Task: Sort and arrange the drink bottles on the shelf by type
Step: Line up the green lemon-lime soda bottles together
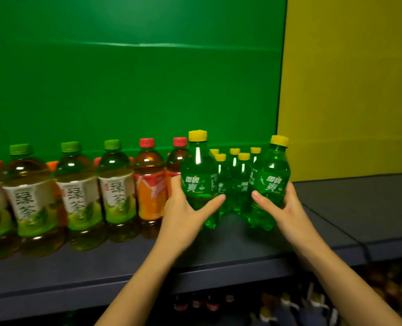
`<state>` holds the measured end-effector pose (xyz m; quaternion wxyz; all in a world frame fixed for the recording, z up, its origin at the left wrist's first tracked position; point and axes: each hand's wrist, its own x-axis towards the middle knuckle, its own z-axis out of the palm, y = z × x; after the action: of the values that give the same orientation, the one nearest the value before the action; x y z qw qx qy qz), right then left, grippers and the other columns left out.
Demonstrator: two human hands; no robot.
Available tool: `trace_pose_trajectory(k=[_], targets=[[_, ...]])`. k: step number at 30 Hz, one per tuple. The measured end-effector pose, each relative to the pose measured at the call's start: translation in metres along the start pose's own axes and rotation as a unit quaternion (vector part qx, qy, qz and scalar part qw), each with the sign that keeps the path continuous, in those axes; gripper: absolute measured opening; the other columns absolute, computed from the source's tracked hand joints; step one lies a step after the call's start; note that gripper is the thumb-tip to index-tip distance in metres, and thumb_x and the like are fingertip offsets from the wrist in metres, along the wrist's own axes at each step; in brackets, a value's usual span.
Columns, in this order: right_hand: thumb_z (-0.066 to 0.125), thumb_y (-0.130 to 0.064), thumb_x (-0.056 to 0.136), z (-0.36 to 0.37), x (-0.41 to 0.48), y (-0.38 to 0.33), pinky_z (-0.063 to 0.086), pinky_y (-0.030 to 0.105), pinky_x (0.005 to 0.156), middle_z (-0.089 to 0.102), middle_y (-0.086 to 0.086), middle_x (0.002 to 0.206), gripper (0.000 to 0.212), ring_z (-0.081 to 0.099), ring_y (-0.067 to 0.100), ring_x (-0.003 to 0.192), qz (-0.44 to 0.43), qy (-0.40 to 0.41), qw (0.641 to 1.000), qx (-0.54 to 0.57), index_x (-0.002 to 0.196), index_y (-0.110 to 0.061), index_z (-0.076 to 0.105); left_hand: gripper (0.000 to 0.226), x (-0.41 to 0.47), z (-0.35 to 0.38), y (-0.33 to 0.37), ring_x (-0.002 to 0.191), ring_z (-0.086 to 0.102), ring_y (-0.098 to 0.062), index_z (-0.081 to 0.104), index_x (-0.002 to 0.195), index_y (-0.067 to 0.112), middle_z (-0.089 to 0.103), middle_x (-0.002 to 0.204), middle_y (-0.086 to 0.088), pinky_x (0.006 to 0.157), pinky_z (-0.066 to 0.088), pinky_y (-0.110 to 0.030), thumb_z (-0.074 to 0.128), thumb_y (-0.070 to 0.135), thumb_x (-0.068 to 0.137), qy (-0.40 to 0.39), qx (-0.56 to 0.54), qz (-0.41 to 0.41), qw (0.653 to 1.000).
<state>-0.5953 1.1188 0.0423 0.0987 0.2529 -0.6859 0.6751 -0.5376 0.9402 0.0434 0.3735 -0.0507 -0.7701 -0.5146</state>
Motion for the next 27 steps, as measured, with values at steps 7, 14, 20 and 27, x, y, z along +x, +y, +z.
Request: trace_pose_trajectory(k=[7,14,20,27], targets=[[0.070,-0.039,0.067,-0.096,0.040,0.035,0.043,0.033,0.100,0.054,-0.014,0.124,0.074,0.053,0.003,0.115,-0.020,-0.019,0.997,-0.065,0.131,-0.027,0.035,0.082,0.022,0.118,0.003,0.115,0.055,-0.016,0.034,0.125,0.015,0.059,0.124,0.000,0.098,0.045,-0.034,0.080,0.045,0.063,-0.051,0.053,-0.023,0.997],[0.070,-0.020,0.079,-0.138,0.069,0.074,0.037,0.019,0.093,0.049,-0.014,0.124,0.063,0.049,0.000,0.112,-0.005,-0.075,0.994,-0.085,0.128,-0.028,0.031,0.093,0.040,0.183,-0.010,0.127,0.045,-0.026,0.023,0.135,0.009,0.049,0.135,-0.009,0.099,0.038,-0.030,0.078,0.043,0.067,-0.057,0.100,-0.066,0.991],[0.072,-0.013,0.077,-0.142,0.086,0.099,0.041,0.021,0.099,0.050,-0.018,0.118,0.068,0.050,-0.001,0.110,0.010,-0.121,0.989,-0.086,0.128,-0.025,0.029,0.089,0.052,0.200,-0.030,0.120,0.052,-0.026,0.030,0.128,0.009,0.056,0.128,-0.010,0.100,0.044,-0.040,0.081,0.042,0.063,-0.046,0.102,-0.107,0.988],[0.068,-0.024,0.081,-0.141,0.103,0.110,0.032,0.020,0.100,0.042,-0.016,0.127,0.074,0.039,0.004,0.123,0.013,-0.152,0.983,-0.105,0.135,-0.024,0.019,0.090,0.053,0.210,-0.039,0.121,0.051,-0.026,0.027,0.131,0.007,0.054,0.129,-0.011,0.101,0.044,-0.041,0.080,0.039,0.066,-0.056,0.118,-0.135,0.982]])
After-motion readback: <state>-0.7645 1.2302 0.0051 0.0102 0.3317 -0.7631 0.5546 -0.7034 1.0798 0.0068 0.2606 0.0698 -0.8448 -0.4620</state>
